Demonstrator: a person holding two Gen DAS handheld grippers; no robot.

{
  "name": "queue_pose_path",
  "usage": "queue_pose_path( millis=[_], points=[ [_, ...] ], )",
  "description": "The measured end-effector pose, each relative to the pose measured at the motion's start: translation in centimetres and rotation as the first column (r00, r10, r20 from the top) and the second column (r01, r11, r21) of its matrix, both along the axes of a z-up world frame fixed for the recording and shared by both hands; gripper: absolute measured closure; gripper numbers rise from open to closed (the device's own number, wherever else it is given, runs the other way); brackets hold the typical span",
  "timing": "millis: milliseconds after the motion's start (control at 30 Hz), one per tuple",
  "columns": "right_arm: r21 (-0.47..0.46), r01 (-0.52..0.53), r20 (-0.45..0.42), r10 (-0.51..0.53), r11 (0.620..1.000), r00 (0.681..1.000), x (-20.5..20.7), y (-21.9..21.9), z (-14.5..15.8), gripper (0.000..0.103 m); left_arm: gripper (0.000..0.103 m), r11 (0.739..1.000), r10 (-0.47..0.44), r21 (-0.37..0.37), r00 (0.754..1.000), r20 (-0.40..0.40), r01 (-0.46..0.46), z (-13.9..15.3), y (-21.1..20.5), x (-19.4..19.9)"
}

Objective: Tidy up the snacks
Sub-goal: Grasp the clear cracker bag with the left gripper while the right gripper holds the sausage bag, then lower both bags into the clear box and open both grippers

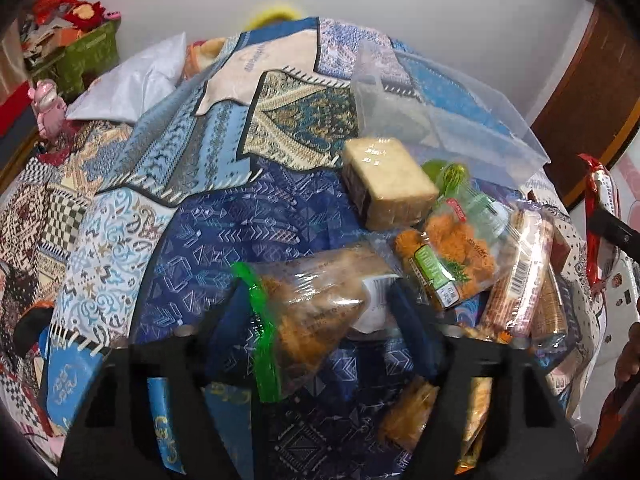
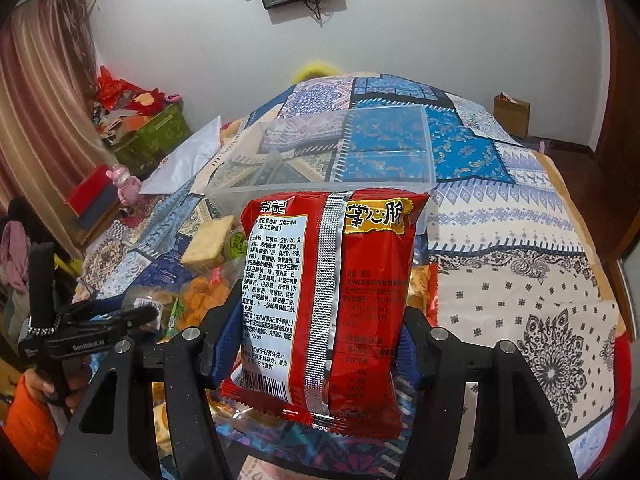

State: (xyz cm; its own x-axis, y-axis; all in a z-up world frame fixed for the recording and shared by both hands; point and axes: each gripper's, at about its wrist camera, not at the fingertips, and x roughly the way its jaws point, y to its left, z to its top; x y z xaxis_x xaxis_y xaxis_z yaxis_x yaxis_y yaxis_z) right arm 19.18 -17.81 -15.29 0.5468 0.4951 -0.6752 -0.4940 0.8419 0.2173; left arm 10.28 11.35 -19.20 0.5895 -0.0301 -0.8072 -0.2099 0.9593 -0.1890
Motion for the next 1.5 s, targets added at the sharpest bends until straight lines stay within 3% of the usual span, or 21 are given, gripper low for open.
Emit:
queue_pose_path(
  millis=[300,633,833,1033,1500],
  points=[
    [-0.001,0.01,0.038,-0.01,1.0,0.999,0.9,0.2,1.1,0.043,0.06,0.999,0.021,0.037,0.998,0.056,-0.023,2.8,0.7,0.1],
    [0.019,0.032,0.115,-0.034,0.999,0.993,4.1,1.1,3.8,0.043,0.061,0.999,0.004,0.046,0.976,0.219,-0.014,9.2,0.8,3.6],
    [0.009,0.049,0.147,-0.05,0.999,0.988,6.5,2.0,4.8,0.043,0.061,0.998,-0.026,0.06,0.961,0.274,0.01,11.1,-0.4,7.5],
    [-0.015,0.071,0.142,-0.068,0.997,0.988,9.8,3.0,4.4,0.043,0.06,0.997,-0.045,0.073,0.96,0.275,0.026,10.8,-1.6,11.7],
    [-0.13,0.025,0.053,-0.018,0.991,0.998,14.5,5.4,0.3,0.043,0.06,0.991,-0.103,0.106,0.982,0.16,0.087,5.7,-4.4,19.7]
  ],
)
